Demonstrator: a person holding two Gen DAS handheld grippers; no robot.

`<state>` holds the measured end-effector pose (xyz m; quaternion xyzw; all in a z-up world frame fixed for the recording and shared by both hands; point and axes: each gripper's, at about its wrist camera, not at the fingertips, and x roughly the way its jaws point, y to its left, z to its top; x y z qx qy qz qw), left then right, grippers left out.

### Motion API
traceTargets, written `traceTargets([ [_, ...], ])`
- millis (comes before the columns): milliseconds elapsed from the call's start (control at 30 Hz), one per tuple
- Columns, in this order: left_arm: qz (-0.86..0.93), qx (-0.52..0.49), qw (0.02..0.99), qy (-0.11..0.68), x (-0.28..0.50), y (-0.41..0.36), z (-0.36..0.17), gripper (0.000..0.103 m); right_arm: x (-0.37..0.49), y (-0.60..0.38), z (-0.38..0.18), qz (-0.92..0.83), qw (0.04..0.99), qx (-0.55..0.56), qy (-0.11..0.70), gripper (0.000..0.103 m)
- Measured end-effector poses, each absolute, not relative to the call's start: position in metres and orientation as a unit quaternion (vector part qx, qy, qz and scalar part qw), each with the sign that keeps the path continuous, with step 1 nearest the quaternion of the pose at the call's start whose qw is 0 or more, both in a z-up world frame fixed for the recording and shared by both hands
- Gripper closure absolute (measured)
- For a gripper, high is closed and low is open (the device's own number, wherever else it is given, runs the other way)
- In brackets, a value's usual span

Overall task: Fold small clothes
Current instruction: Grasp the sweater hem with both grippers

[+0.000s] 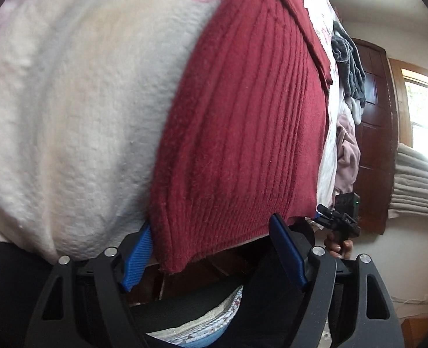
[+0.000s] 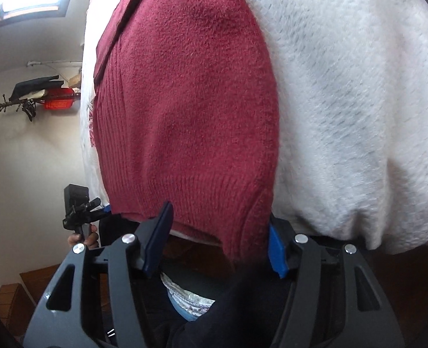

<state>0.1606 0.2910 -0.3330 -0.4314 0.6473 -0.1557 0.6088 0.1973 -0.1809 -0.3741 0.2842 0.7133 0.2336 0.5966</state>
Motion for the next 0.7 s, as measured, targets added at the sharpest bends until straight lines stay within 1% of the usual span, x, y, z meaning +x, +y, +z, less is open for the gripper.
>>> traceTargets([
  [100, -0.153, -0.442, 0.609, 0.641, 0.160, 0.292, -0.334, 0.028, 0.194, -0.181, -0.377, 0.232, 0.592, 0.304, 0.709, 0.044],
  [133, -0.150, -0.442, 0.609, 0.641, 0.158, 0.293, -0.334, 0.032, 0.193, -0.183, -0.377, 0.233, 0.591, 0.309, 0.707, 0.045],
  [200, -0.146, -0.448, 0.607, 0.640, 0.157, 0.294, -0.335, 0.046, 0.191, -0.186, -0.379, 0.230, 0.591, 0.315, 0.706, 0.052],
  [267, -0.144, -0.459, 0.602, 0.637, 0.154, 0.297, -0.338, 0.079, 0.188, -0.194, -0.380, 0.228, 0.589, 0.325, 0.704, 0.056],
  [300, -0.143, -0.459, 0.601, 0.638, 0.153, 0.298, -0.339, 0.085, 0.185, -0.201, -0.382, 0.226, 0.587, 0.332, 0.703, 0.058],
  [367, -0.141, -0.458, 0.601, 0.640, 0.151, 0.297, -0.340, 0.091, 0.184, -0.202, -0.383, 0.225, 0.587, 0.336, 0.701, 0.061],
  [433, -0.138, -0.460, 0.600, 0.640, 0.148, 0.298, -0.342, 0.092, 0.183, -0.203, -0.382, 0.223, 0.589, 0.338, 0.699, 0.063],
  [467, -0.135, -0.462, 0.601, 0.638, 0.147, 0.299, -0.342, 0.095, 0.182, -0.207, -0.383, 0.222, 0.590, 0.337, 0.699, 0.071],
  [500, -0.132, -0.466, 0.601, 0.635, 0.146, 0.300, -0.343, 0.096, 0.181, -0.208, -0.383, 0.220, 0.590, 0.338, 0.699, 0.086],
  [533, -0.131, -0.470, 0.602, 0.632, 0.145, 0.300, -0.342, 0.096, 0.181, -0.209, -0.384, 0.219, 0.589, 0.339, 0.700, 0.091],
  [567, -0.131, -0.470, 0.604, 0.630, 0.145, 0.300, -0.341, 0.096, 0.181, -0.208, -0.383, 0.218, 0.590, 0.340, 0.699, 0.092],
  [600, -0.131, -0.471, 0.605, 0.628, 0.144, 0.300, -0.340, 0.096, 0.180, -0.210, -0.382, 0.218, 0.592, 0.340, 0.698, 0.095],
  [700, -0.136, -0.471, 0.611, 0.622, 0.145, 0.300, -0.335, 0.097, 0.178, -0.210, -0.377, 0.219, 0.599, 0.338, 0.692, 0.097],
])
